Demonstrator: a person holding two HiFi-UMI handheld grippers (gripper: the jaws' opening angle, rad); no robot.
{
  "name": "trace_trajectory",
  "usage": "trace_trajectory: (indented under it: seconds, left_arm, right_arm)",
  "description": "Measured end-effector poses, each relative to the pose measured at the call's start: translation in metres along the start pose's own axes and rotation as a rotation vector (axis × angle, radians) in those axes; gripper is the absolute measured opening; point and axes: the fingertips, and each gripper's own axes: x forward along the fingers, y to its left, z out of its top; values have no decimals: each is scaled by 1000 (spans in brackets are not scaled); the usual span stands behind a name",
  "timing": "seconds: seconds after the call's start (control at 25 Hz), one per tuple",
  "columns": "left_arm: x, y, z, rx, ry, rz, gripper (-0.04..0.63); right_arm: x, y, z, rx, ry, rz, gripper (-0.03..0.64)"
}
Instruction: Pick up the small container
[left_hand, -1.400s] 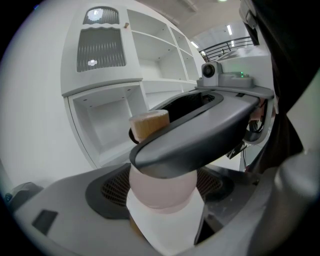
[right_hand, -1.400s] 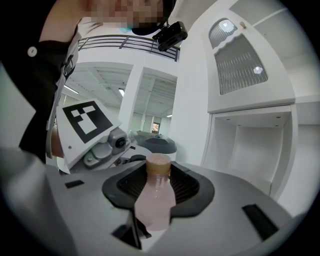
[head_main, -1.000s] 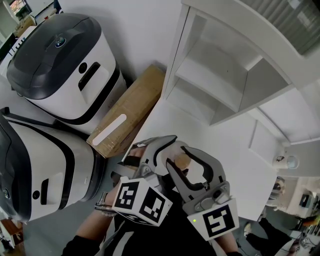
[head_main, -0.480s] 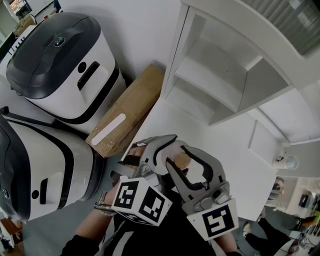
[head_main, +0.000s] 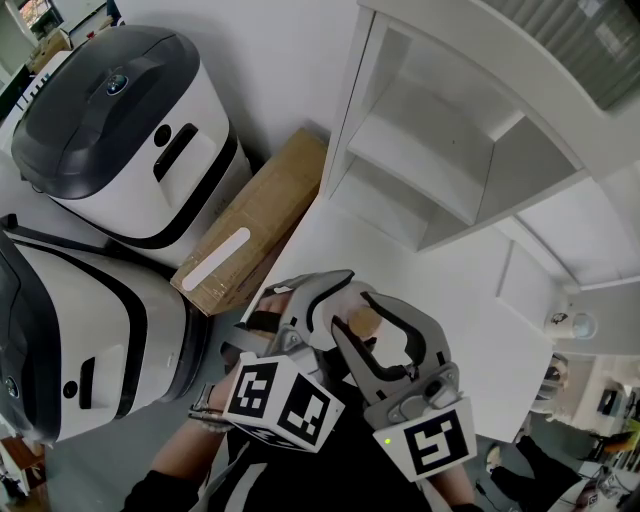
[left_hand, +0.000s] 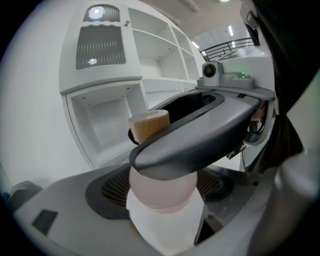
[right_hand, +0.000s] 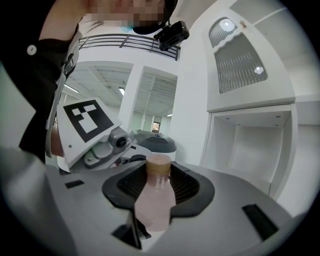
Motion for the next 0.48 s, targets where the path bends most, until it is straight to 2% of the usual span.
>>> trace_trajectory:
  seconds: [0.48]
  left_arm:
    - [3,0,-1,-1,3,-8,396]
  right_arm:
    - [1,-2,-2,10,4,-3,147]
